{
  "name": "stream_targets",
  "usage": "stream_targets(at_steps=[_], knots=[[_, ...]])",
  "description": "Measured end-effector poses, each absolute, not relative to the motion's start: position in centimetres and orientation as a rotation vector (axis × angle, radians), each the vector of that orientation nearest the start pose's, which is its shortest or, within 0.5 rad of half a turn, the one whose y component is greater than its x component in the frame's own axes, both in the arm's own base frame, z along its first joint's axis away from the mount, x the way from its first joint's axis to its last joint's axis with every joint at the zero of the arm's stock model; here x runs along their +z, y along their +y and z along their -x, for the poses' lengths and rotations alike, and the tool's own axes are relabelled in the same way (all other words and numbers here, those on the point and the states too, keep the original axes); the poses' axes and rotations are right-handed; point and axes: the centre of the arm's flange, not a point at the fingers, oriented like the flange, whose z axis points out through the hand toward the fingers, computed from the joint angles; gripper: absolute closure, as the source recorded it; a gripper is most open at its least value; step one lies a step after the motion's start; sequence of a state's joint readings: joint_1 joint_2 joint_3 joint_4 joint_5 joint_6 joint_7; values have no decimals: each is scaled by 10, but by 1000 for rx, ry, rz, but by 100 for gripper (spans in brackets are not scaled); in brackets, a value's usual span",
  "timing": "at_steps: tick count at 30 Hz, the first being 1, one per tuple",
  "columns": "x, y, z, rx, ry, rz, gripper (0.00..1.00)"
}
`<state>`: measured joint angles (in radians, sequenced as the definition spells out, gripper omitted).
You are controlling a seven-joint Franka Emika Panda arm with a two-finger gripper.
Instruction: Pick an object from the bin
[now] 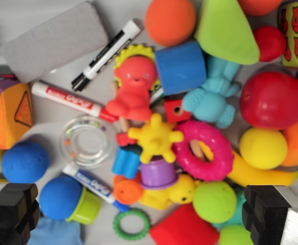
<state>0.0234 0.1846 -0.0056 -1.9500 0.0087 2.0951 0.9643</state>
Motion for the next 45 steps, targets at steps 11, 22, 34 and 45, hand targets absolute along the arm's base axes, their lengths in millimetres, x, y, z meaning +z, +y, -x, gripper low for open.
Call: stream_targets(at_steps=[11,22,34,45], knots=[[368,21,-596,56,1574,2734,0],[350,35,-603,49,1737,2633,0],[329,51,-610,41,1916,2504,0],[306,67,-618,34,2098,2354,0]])
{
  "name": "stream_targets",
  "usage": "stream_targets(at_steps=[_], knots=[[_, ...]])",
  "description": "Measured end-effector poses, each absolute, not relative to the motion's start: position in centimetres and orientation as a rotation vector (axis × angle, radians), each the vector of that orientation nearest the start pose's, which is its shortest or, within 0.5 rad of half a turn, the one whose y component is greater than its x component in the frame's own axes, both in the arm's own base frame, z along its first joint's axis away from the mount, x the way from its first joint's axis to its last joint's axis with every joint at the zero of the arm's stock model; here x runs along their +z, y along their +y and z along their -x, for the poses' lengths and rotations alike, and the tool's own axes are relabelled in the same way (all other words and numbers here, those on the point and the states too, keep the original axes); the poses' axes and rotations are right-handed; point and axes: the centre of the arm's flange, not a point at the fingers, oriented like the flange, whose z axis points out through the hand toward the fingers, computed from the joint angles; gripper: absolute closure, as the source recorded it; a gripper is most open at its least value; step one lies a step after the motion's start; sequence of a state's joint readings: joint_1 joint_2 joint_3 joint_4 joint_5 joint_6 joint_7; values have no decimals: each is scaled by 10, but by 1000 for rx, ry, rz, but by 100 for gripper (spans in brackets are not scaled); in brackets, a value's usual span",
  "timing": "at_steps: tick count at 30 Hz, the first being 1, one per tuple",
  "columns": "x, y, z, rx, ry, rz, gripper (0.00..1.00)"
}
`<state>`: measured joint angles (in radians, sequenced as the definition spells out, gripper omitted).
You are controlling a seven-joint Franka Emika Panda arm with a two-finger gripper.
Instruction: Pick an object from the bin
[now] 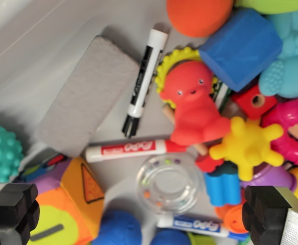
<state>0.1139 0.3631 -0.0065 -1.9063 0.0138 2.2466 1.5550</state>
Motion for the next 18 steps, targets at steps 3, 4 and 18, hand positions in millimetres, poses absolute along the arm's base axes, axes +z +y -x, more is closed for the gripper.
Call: stream_targets(at_steps=[3,4,18], knots=[[300,72,-620,32,2142,2313,0],[299,73,-621,31,2158,2298,0],[269,95,-632,21,2374,2072,0]])
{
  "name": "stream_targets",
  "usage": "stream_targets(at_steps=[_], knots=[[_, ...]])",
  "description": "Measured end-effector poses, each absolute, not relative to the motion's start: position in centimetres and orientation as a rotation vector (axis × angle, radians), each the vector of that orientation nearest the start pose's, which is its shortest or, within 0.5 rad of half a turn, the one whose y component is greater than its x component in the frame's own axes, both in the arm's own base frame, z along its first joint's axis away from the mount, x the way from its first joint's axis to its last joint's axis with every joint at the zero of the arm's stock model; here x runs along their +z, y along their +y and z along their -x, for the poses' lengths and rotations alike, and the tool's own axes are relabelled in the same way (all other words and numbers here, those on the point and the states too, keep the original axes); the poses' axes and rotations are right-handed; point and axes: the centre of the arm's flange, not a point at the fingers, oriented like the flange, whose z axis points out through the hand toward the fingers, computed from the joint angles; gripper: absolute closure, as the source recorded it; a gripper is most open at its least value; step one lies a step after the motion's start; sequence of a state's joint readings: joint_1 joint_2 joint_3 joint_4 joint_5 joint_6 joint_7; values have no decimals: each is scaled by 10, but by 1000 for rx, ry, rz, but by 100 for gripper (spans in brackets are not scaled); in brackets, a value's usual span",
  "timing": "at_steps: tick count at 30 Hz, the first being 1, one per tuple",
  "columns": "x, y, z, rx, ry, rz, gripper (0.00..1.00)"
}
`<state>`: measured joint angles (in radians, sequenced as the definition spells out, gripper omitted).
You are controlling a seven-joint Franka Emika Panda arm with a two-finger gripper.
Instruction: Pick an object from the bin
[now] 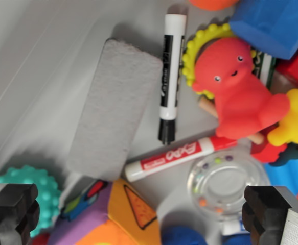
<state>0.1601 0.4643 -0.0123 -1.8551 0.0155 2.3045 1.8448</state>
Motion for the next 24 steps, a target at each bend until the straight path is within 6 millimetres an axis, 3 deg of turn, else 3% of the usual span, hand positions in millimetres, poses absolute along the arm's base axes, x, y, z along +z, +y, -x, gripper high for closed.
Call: stream_targets(at_steps=[24], knots=[[214,132,-650,2,2676,1655,0]])
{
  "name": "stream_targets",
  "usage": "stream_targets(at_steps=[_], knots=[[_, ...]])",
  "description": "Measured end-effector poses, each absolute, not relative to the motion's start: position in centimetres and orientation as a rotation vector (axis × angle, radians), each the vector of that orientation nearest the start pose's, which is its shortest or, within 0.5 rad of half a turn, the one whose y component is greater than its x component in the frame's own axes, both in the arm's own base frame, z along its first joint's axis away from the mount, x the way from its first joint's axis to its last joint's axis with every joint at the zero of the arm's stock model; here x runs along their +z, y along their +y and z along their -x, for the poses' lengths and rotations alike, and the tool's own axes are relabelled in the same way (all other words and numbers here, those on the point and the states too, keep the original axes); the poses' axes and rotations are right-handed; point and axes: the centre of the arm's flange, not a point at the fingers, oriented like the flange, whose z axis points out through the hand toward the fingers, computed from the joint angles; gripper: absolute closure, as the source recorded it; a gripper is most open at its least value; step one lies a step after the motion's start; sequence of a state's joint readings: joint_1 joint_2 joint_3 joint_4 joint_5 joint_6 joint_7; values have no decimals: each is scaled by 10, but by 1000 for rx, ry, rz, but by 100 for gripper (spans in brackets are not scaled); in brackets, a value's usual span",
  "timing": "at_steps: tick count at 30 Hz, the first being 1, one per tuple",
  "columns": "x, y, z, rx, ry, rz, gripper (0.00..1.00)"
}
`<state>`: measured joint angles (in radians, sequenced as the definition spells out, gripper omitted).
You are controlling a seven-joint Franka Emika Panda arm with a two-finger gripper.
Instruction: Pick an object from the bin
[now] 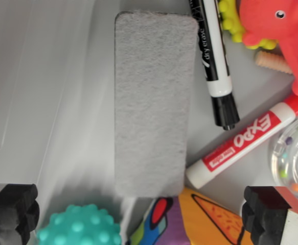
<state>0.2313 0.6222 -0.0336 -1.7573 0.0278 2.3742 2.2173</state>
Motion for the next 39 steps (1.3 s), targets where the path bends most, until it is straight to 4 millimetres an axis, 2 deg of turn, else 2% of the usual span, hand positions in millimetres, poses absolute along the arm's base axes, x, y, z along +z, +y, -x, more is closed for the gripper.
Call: stream_targets(at_steps=[8,22,37,38,39], knots=[[178,131,-651,-4,2675,1649,0],[165,133,-663,-37,2631,1618,0],[165,133,-663,-37,2631,1618,0],[165,133,-663,-37,2631,1618,100],[165,133,-663,-37,2631,1618,100]])
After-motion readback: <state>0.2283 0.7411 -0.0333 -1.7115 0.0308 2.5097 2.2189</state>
